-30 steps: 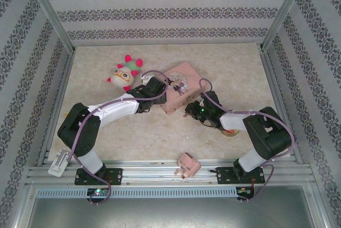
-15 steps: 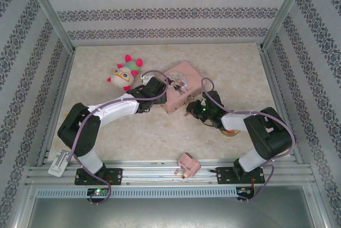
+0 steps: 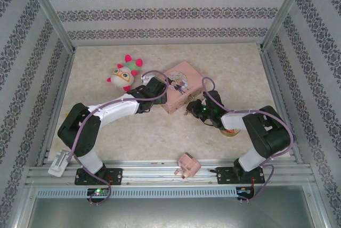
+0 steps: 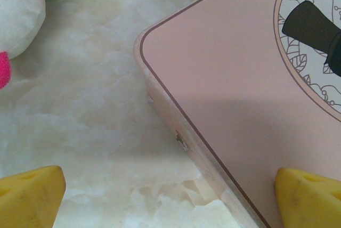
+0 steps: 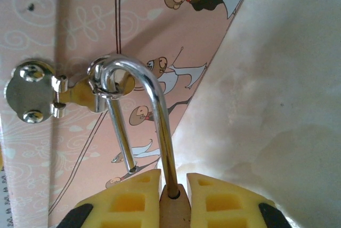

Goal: Unlock the padlock with the key

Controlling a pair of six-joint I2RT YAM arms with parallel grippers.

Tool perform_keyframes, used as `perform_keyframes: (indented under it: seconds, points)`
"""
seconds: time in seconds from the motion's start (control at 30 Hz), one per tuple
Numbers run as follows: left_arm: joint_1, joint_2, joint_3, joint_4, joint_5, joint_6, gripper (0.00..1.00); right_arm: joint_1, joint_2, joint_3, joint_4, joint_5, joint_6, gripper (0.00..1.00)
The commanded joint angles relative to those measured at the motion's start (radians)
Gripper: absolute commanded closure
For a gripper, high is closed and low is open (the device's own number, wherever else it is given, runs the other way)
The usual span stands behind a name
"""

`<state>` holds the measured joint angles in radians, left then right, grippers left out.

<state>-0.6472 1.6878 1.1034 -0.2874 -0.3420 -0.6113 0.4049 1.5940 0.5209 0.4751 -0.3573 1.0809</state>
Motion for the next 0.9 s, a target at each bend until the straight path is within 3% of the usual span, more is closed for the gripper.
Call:
perform_keyframes:
  seconds: [0.0, 0.87]
  points:
    - [0.001, 0.01, -0.039, -0.097, -0.035, -0.001, 0.01, -0.04, 0.01, 0.0, 0.051, 0.091, 0.045, 1.0]
    - [0.001, 0.01, -0.032, -0.105, -0.032, 0.004, 0.01, -0.053, 0.052, 0.053, 0.106, 0.132, 0.094, 1.0]
